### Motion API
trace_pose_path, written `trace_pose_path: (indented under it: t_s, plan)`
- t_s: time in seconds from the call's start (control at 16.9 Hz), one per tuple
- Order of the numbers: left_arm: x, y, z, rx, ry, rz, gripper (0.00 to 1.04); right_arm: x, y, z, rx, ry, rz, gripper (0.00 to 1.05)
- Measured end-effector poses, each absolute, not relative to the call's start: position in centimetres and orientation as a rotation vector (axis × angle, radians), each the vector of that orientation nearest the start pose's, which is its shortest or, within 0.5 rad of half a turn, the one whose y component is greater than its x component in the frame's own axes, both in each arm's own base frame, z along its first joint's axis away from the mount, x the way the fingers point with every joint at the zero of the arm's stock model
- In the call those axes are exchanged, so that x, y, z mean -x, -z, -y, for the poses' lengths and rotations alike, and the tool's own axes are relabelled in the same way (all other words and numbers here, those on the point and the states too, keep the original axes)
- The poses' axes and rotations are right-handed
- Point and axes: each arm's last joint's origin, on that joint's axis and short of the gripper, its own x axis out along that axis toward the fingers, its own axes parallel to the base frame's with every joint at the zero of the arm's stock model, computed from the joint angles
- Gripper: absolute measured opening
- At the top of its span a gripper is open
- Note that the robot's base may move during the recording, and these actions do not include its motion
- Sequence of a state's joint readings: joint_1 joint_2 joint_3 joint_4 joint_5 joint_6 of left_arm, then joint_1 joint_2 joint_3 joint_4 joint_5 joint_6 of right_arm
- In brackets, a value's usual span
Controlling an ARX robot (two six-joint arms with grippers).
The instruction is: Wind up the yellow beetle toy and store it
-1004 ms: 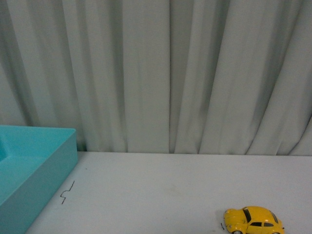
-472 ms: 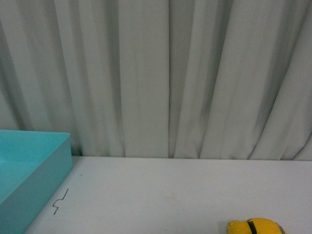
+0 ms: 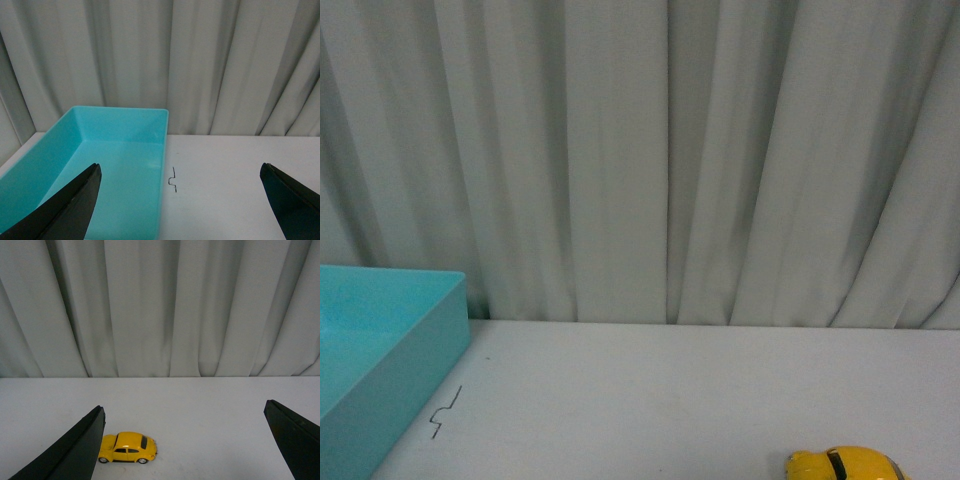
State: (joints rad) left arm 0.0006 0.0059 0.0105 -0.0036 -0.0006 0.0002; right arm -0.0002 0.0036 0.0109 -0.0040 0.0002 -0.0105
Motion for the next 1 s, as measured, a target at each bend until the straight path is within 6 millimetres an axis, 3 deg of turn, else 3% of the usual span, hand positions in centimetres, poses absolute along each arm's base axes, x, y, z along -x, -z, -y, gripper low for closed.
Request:
trace_pose_path:
  t_s: [0.3, 0.35, 0.47, 0.59, 0.65, 0.71, 0.83, 1.0]
  plan:
    - [-9.7, -16.6, 0.0, 0.0, -0.001, 0.001, 0.98, -9.7, -16.6, 0.0, -0.009, -0.014, -0.005, 0.98]
    - [-9.7, -16.6, 0.0, 0.0, -0.001, 0.001, 0.98, -11.4, -17.0, 2.6, -0.274, -0.136, -0.006, 0.98]
    - [-9.7, -16.6, 0.0, 0.0, -0.001, 0.001, 0.98, -13.4, -16.2, 6.0, -0.289, -0.036, -0.011, 0.98]
    - [-9.7, -16.6, 0.0, 0.0, 0.0, 0.0, 0.98, -16.6, -16.6, 8.4, -0.218, 0.0, 0.017, 0.98]
    - [-9.7, -16.6, 0.0, 0.0, -0.001, 0.002, 0.98, -18.9, -16.8, 9.7, -0.169, 0.018, 0.028, 0.98]
    - [-9.7, -16.6, 0.0, 0.0, -0.001, 0.001, 0.98, -21.9, -15.8, 10.4, -0.146, 0.004, -0.043, 0.98]
    - [-9.7, -16.6, 0.0, 0.0, -0.001, 0.001, 0.98, -26.0, -14.6, 10.6, -0.096, -0.074, -0.141, 0.98]
    - [-9.7, -16.6, 0.0, 0.0, -0.001, 0.001, 0.98, -32.2, -16.0, 9.4, 0.063, -0.326, -0.161, 0.98]
